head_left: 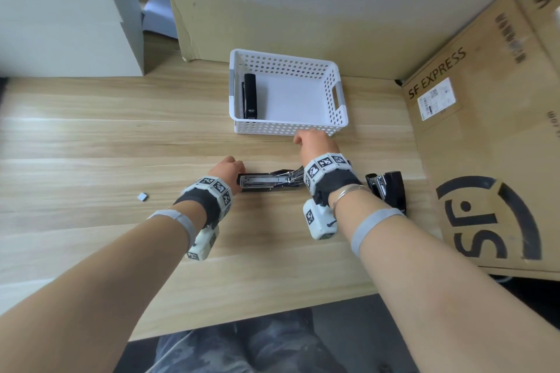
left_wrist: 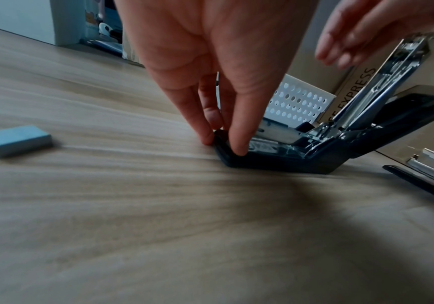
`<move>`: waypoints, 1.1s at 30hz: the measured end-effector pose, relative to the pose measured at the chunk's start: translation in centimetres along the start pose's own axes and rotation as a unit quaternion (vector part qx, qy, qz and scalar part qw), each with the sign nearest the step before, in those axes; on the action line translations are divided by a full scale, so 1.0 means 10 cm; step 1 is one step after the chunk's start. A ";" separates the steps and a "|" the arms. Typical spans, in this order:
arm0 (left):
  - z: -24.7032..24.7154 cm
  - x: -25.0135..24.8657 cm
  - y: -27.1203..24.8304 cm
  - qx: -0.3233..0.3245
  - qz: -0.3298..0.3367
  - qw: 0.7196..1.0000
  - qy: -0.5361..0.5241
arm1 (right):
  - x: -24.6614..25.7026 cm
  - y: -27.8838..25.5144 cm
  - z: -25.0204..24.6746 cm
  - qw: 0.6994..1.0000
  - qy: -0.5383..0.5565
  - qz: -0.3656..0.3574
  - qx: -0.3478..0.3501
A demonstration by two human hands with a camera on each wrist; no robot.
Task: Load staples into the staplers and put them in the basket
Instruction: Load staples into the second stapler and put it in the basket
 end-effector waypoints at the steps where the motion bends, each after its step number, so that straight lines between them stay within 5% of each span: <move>1: 0.00 0.00 0.00 0.003 -0.002 1.000 0.002 | -0.16 0.01 0.03 0.999 -0.012 0.023 0.027; 4: 0.01 0.01 0.01 0.015 -0.002 1.000 0.009 | -0.53 -0.02 0.25 0.989 -0.044 0.083 0.114; 8: 0.03 0.00 0.03 0.016 0.004 1.000 0.026 | -0.64 -0.10 0.52 0.975 -0.087 0.070 0.194; 14: 0.01 -0.04 0.04 0.021 0.018 0.998 0.047 | -0.68 -0.13 0.29 0.993 -0.021 0.035 0.114; 21: -0.01 -0.05 0.06 0.025 0.018 0.998 0.054 | 0.01 -0.20 -0.07 0.985 0.003 -0.123 0.123; 26: -0.01 -0.03 0.04 0.012 0.014 0.999 0.029 | 0.67 -0.16 0.21 0.976 -0.033 -0.189 0.100; 33: 0.01 0.01 0.03 0.000 0.008 1.000 0.005 | 0.94 0.00 0.63 0.964 -0.095 -0.231 0.096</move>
Point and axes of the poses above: each hand's wrist, its own y-axis towards the middle knuckle, its own z-axis out of the palm, x = y × z, the point moved 8 cm from there along y, towards the middle knuckle, and after that the axes turned 7 degrees about -y, right-handed, at the moved point
